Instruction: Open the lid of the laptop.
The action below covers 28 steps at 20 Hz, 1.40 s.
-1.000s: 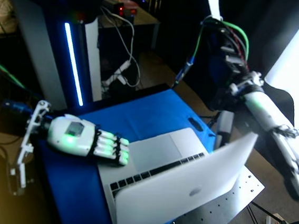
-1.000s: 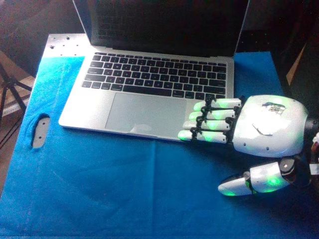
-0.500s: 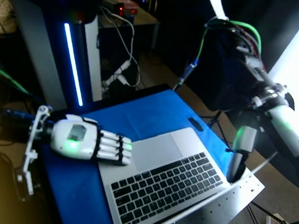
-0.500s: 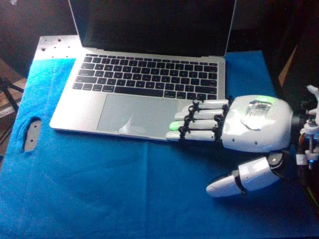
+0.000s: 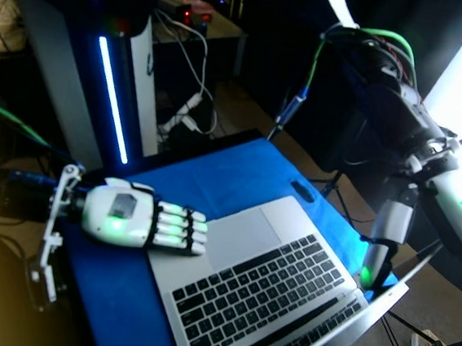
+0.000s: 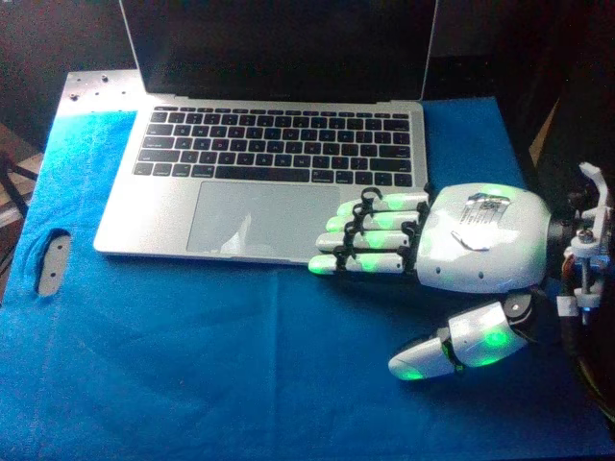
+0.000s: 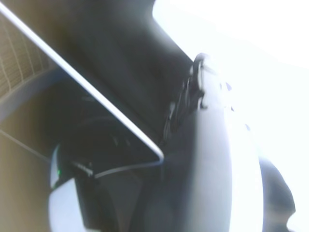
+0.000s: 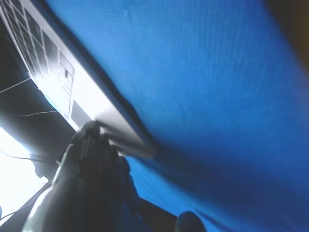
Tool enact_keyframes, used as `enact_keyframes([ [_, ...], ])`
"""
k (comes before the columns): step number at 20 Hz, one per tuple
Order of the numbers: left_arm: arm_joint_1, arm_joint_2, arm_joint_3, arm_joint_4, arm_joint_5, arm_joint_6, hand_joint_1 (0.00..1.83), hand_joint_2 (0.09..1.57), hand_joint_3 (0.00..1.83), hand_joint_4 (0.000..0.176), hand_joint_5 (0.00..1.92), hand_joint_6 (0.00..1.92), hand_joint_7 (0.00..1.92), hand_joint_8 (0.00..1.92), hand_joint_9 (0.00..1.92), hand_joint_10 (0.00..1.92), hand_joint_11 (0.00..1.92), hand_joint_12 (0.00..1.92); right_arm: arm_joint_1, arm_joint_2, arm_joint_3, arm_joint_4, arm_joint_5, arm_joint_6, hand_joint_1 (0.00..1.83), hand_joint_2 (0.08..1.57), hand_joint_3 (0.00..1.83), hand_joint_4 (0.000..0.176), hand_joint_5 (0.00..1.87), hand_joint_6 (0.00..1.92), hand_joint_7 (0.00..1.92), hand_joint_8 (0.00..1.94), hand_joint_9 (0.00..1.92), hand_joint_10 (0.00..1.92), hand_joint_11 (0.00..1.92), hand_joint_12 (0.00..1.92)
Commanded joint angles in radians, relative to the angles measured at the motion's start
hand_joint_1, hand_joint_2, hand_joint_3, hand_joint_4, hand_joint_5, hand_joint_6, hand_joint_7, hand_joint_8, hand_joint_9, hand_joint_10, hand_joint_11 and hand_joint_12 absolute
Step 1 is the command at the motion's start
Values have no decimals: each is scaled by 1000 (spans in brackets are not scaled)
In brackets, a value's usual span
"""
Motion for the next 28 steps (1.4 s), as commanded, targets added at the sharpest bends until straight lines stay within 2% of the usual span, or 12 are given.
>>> enact_keyframes([
  [1,-10,11,30,17,-82,29,783,1052,4,176,0,0,0,0,0,0,0,0,11,-14,-6,9,98,4,0,1172,0,0,45,7,60,4,43,3,17,90],
  [4,-10,19,11,17,-88,30,761,1059,3,176,0,0,0,0,0,0,0,0,11,-13,-6,9,98,4,0,1177,2,0,41,4,57,1,43,2,79,124],
  [8,10,87,-109,18,-165,32,723,1062,3,176,0,0,0,0,0,0,0,0,10,-5,-11,18,99,4,0,1179,2,0,54,6,76,6,77,12,79,140],
  [11,5,153,-212,48,-224,34,677,1045,0,163,33,10,0,0,0,0,0,0,10,1,-17,42,99,4,0,1180,0,0,59,0,56,1,105,0,0,639],
  [15,-12,232,-347,141,-303,33,738,997,0,176,0,0,0,0,0,0,0,0,10,1,-29,57,99,4,0,1171,0,0,22,4,17,2,12,7,0,227],
  [18,-6,292,-444,189,-379,19,676,986,0,176,0,0,0,0,0,0,0,0,10,6,-37,78,99,4,0,1187,4,0,1,0,15,0,7,1,2,183],
  [21,75,381,-544,284,-555,-206,737,953,0,176,0,0,0,0,0,0,0,0,10,29,-50,132,125,4,0,1165,0,0,2,0,26,8,0,0,59,105],
  [22,121,408,-570,307,-637,-301,656,965,0,141,0,0,0,0,0,0,0,0,10,45,-51,169,169,4,0,1170,0,0,0,0,9,0,2,0,6,81],
  [23,168,442,-609,313,-721,-362,660,965,0,124,0,0,0,0,0,0,0,0,10,70,-65,241,175,3,0,1168,0,0,30,9,37,9,47,15,102,126],
  [24,193,459,-632,314,-759,-376,728,965,0,94,0,0,20,7,0,0,0,0,10,79,-69,271,221,-25,0,1143,0,0,0,0,1,0,2,0,19,91],
  [26,271,508,-699,314,-853,-416,702,946,0,112,0,0,0,0,0,0,0,0,1,136,-92,428,336,-100,0,1183,7,0,27,8,56,16,47,15,55,103],
  [28,361,528,-737,306,-943,-492,683,941,0,83,18,7,9,4,13,5,0,0,-27,168,-120,566,447,-177,0,1196,3,0,88,8,114,8,77,8,27,89],
])
